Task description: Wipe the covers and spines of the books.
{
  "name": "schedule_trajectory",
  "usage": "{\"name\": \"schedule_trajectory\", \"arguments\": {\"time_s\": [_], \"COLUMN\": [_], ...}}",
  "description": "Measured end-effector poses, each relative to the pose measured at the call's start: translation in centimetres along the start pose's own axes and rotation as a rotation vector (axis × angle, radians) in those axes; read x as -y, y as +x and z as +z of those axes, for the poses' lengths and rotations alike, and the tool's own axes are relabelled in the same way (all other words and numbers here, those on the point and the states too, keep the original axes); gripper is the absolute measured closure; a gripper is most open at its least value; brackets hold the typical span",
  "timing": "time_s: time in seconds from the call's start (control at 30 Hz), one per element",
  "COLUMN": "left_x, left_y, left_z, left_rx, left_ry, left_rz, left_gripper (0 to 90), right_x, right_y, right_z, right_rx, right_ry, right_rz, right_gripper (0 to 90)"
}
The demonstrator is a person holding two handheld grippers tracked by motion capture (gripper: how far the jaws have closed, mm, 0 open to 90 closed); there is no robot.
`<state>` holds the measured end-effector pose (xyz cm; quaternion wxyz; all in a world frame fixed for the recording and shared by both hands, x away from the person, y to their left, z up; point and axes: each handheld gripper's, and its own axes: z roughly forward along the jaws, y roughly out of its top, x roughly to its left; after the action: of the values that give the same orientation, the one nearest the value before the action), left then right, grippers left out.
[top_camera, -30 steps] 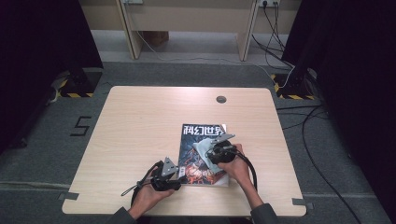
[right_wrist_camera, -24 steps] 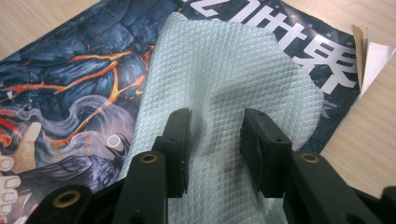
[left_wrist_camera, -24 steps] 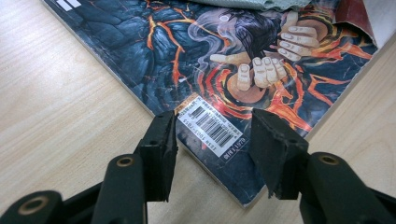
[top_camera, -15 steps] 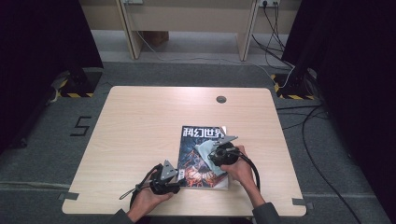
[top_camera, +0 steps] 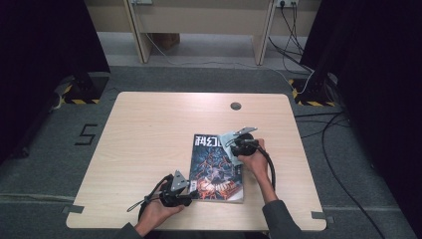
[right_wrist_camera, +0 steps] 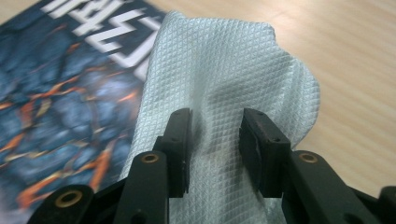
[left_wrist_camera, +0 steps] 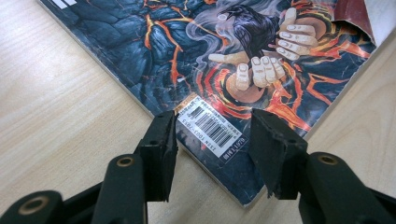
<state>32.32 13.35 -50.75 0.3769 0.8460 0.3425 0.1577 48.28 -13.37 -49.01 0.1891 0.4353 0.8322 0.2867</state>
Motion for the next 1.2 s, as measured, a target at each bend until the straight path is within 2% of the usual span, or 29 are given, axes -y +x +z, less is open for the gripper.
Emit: {"name": "schedule_trajectory", "arguments": {"time_s": [0.13,0.27,0.3,0.4,0.47,0.5,0.57,0.6,0.63,0.73,0.83,1.03,1.1,1.2], "left_x": [0.0,0.0,0.1,0.1,0.1,0.1,0.1,0.1,0.1,-0.1,-0.1,-0.1,-0.1,-0.1], "left_y": [0.0,0.1,0.2,0.4,0.3,0.2,-0.1,-0.3,-0.5,-0.5,-0.2,-0.5,-0.5,-0.4], "left_z": [0.0,0.0,0.0,0.1,0.0,0.1,0.2,0.3,0.3,0.4,0.5,0.4,0.4,0.4], "left_rx": [0.003,0.009,0.014,0.025,0.018,0.017,0.049,0.060,0.055,0.056,0.073,0.058,0.057,0.058], "left_ry": [0.002,0.000,-0.003,-0.004,-0.006,-0.010,-0.011,-0.013,-0.015,-0.007,-0.004,-0.006,-0.006,-0.004], "left_rz": [-0.012,-0.013,-0.027,-0.049,-0.046,-0.041,-0.060,-0.067,-0.058,-0.043,-0.069,-0.034,-0.033,-0.033], "left_gripper": [51.0,51.1,51.2,51.3,51.4,51.6,51.2,50.8,49.9,49.6,48.1,47.7,47.7,47.2], "right_x": [-0.1,-0.1,0.0,0.2,0.4,0.5,0.8,0.9,1.0,0.9,0.5,-0.1,-0.1,-0.1], "right_y": [-0.7,-0.2,0.0,1.3,2.3,2.9,3.9,4.2,4.2,3.5,2.3,0.0,-0.5,-0.4], "right_z": [0.2,0.2,0.2,0.0,-0.1,-0.2,-0.4,-0.5,-0.5,-0.3,0.2,0.9,1.0,0.9], "right_rx": [0.008,0.032,0.034,-0.012,-0.087,-0.101,-0.134,-0.146,-0.144,-0.154,-0.115,-0.026,-0.029,-0.026], "right_ry": [-0.008,-0.010,-0.010,-0.020,-0.033,-0.043,-0.049,-0.053,-0.055,-0.054,-0.060,-0.060,-0.067,-0.063], "right_rz": [0.023,-0.008,-0.010,-0.049,-0.063,-0.079,-0.102,-0.112,-0.113,-0.064,-0.046,0.021,0.049,0.037], "right_gripper": [65.3,67.5,67.7,67.9,67.6,67.6,67.3,66.8,66.1,62.5,61.8,58.6,58.7,58.4]}}
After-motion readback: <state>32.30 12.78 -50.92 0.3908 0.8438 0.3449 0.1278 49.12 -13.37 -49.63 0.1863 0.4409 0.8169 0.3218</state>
